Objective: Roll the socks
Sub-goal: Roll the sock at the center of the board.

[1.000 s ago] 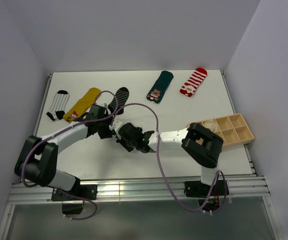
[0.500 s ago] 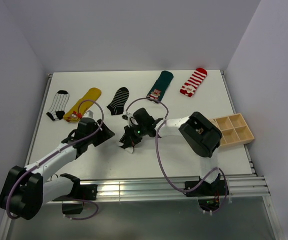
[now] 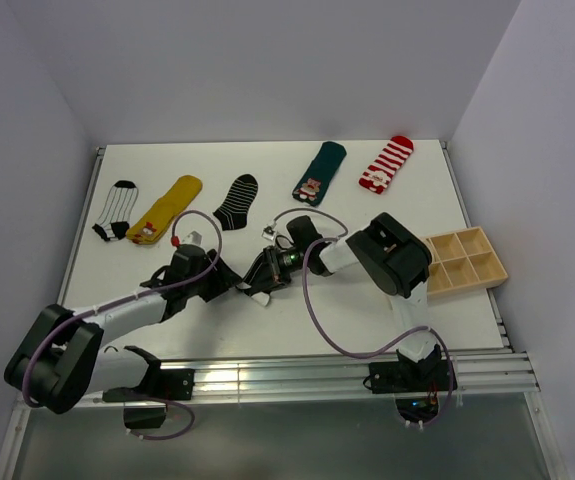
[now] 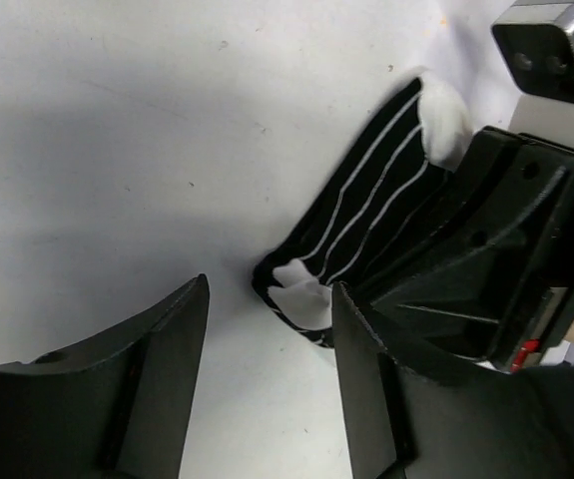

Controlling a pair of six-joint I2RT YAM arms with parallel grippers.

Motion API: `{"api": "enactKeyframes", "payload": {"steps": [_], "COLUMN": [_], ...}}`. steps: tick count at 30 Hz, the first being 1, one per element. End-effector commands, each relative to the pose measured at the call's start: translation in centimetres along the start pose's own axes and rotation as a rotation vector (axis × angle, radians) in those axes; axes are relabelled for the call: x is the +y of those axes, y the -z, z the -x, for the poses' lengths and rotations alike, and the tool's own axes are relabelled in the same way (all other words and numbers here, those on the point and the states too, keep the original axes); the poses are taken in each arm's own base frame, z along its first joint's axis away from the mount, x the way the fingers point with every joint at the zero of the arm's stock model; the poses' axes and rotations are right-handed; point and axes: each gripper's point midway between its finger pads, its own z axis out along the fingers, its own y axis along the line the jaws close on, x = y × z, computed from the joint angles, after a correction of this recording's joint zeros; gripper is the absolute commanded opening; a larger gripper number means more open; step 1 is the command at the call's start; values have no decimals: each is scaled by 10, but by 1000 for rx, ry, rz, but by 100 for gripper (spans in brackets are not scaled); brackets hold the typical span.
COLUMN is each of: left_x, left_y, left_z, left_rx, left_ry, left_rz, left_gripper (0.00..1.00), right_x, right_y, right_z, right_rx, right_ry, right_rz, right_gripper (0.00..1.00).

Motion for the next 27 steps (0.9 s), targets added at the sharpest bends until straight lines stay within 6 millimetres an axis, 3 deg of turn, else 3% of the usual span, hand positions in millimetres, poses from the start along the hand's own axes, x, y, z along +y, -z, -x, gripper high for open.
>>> {"api": "enactKeyframes", "payload": {"steps": [1,10,14,17,22,24,26,27], "left_x": [-15,-15,-9,-11,-6,-6,-8,-5], "left_y": [-7,-23,-28,-30,-28,-27,-25,-27], "left_z": [3,-13,-21,-20,-10,-6,-2,-3], "left_rx": [-5,62,94,113,131,153,178,196], "left_ry": [11,-1,-7,-22,-86,-124,-145,-163], "left_rz": [-46,-21,24,56,171,227,268,288], "left_gripper": [56,48,13,1,0,0,0,0], "right_x": [-21,-33,-32,-29,-17,-7,-14,-3], "right_y": [1,5,8,11,17,23,27,32], "right_z": [-8,-8,-3,2,6,9,7,13], "right_rx": [-12,-24,-38,-48,-72,-92,-114,-148], "right_ry": [-101,-170,-130,-74,38,112,177,228], "right_rz": [-6,7,-13,-54,-140,-177,-277,-301], "right_gripper": [0,0,0,10,32,36,39,39]}}
